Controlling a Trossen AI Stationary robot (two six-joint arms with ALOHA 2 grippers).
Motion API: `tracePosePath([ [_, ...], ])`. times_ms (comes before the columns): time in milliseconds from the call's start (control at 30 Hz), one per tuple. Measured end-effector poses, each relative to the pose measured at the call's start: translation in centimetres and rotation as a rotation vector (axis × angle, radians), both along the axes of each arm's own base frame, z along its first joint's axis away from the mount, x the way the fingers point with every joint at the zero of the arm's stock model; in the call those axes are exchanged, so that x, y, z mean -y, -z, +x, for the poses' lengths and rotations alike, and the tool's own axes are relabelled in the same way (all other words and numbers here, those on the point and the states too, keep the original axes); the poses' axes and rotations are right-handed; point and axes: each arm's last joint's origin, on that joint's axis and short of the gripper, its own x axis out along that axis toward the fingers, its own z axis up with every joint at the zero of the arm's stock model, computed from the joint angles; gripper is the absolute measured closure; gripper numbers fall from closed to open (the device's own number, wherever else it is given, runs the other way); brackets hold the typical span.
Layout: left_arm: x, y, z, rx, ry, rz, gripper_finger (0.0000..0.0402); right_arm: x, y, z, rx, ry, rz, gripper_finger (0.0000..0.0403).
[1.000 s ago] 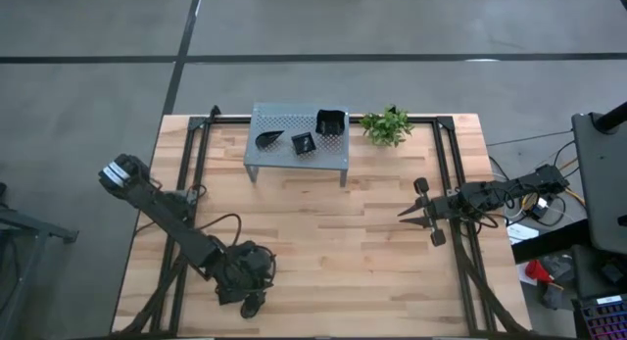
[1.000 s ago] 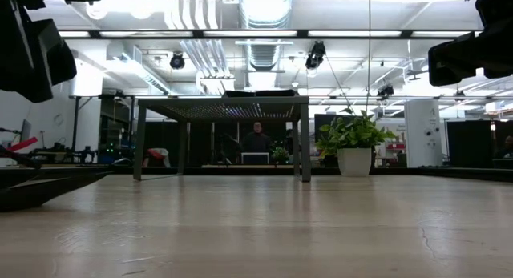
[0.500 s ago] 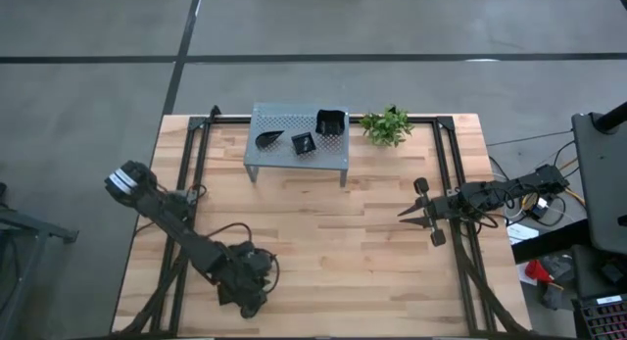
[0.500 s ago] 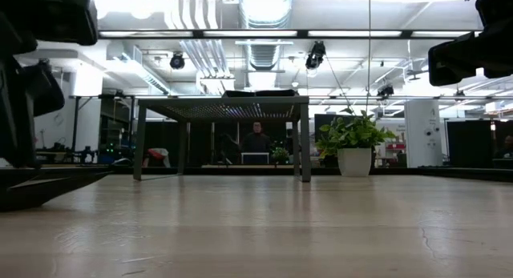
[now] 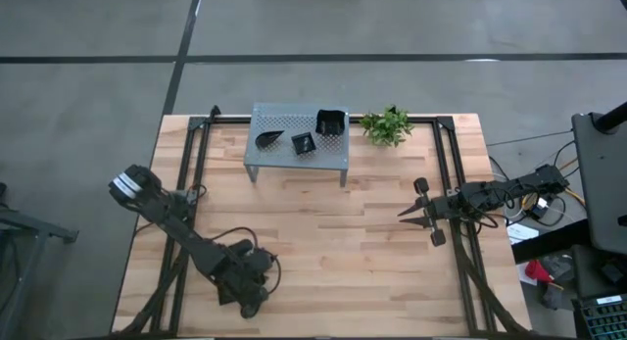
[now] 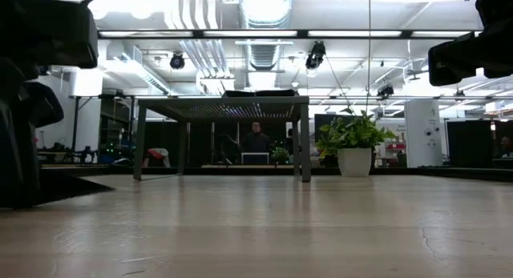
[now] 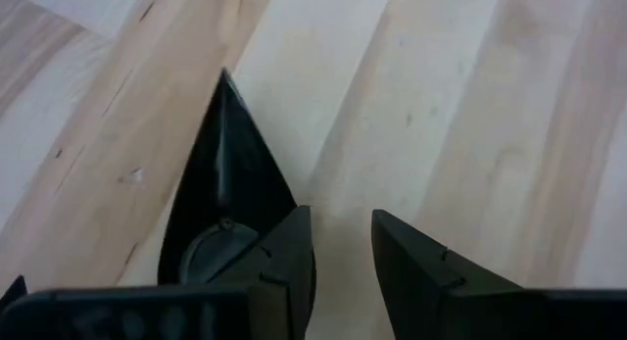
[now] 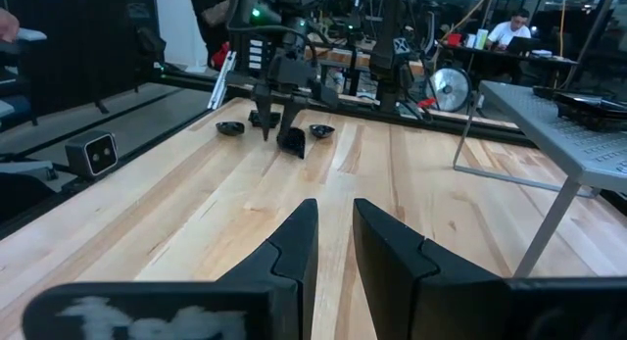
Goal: Pick & Place Mini shaped plates
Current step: Stack the black drop-shaped plate on top of the black drop-shaped plate on the shelf
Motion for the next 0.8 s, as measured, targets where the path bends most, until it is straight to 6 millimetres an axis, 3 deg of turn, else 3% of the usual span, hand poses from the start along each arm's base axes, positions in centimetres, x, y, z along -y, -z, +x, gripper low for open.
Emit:
tracePosePath([
  [800, -0.4, -0.9, 0.0, -0.082, 0.067, 0.157, 0.0298, 0.0, 0.0, 0.0, 0.0, 0.0, 0.0, 0.0339],
])
